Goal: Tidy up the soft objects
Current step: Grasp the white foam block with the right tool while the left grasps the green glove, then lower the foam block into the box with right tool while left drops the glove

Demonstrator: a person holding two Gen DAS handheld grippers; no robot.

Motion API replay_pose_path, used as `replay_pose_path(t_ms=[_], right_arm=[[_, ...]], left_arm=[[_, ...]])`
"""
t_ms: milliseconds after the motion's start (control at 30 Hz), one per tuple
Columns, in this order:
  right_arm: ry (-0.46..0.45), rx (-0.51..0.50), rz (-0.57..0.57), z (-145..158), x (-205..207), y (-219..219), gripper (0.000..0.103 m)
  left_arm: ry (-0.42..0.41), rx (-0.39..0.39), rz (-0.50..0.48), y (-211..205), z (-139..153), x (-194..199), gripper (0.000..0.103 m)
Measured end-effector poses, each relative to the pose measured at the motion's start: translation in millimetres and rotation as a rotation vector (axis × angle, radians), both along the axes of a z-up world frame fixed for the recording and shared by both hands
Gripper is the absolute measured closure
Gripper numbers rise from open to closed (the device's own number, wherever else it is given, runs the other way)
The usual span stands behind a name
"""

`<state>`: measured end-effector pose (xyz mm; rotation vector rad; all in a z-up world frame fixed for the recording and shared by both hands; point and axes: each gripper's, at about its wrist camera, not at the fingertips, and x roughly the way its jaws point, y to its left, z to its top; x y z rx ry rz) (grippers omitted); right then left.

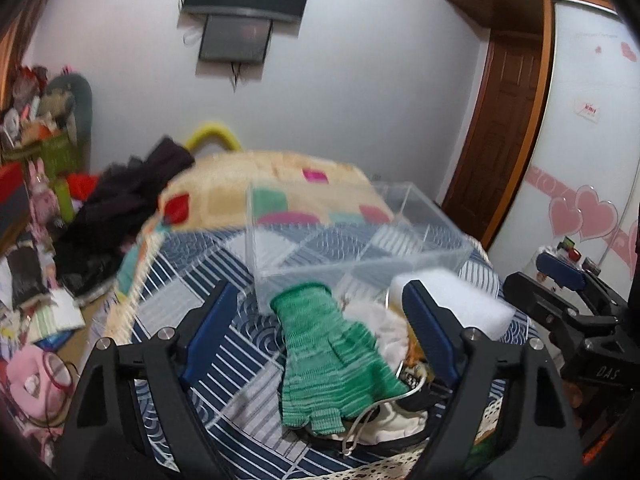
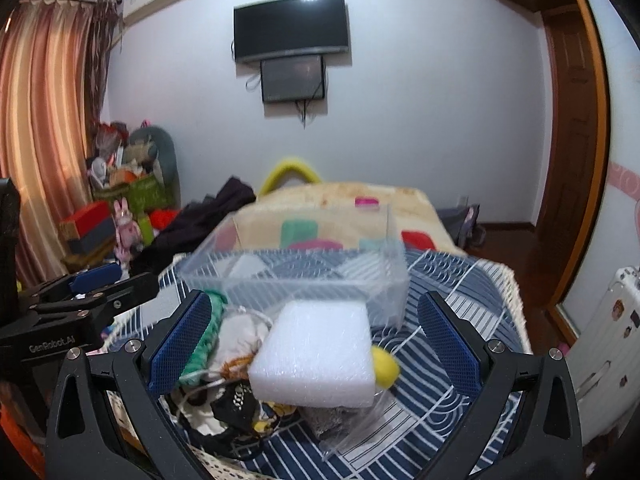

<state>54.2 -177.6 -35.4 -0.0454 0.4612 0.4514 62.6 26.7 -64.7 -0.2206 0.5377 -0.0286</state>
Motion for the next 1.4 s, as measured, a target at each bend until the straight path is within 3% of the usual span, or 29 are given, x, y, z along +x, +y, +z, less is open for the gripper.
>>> replay_pose_path(t_ms=[400,500,600,667,733,867,1067,1400], right_arm=[[0.172,-0.087,0.011,-40,28,10,0.000],[0.199,-0.100,0.011,-47,32,10,0.000],[0.202,-0.114,-0.005,-48,33,7,0.002],[0.201,-0.108,-0.008,-45,32,3,0.016],[0.207,-0.099,0.001,-43,34,1,0.023],[0.201,-0.093,0.002,-41,34,-1,0.023],[0.141,-0.110,0.008,-30,16,-8,0.024],[0.046,-0.095,-0.004,-2,6,-14,0.024]], left_arm=[[0.180,-0.073,-0.043,2,-56,39,0.031],[0.189,-0.100,-0.068,3,-61,42,0.041],[0.194,-0.121,-0.092,2,-63,43,0.059],[0.191,-0.125,-0.102,2,-63,43,0.069],[0.186,-0.112,-0.095,1,-61,41,0.077],[0.167,-0.093,-0.093,3,-55,34,0.087],[0.128,-0.088,-0.082,11,-42,19,0.089],[-0.011,-0.036,-0.054,11,2,-3,0.089]])
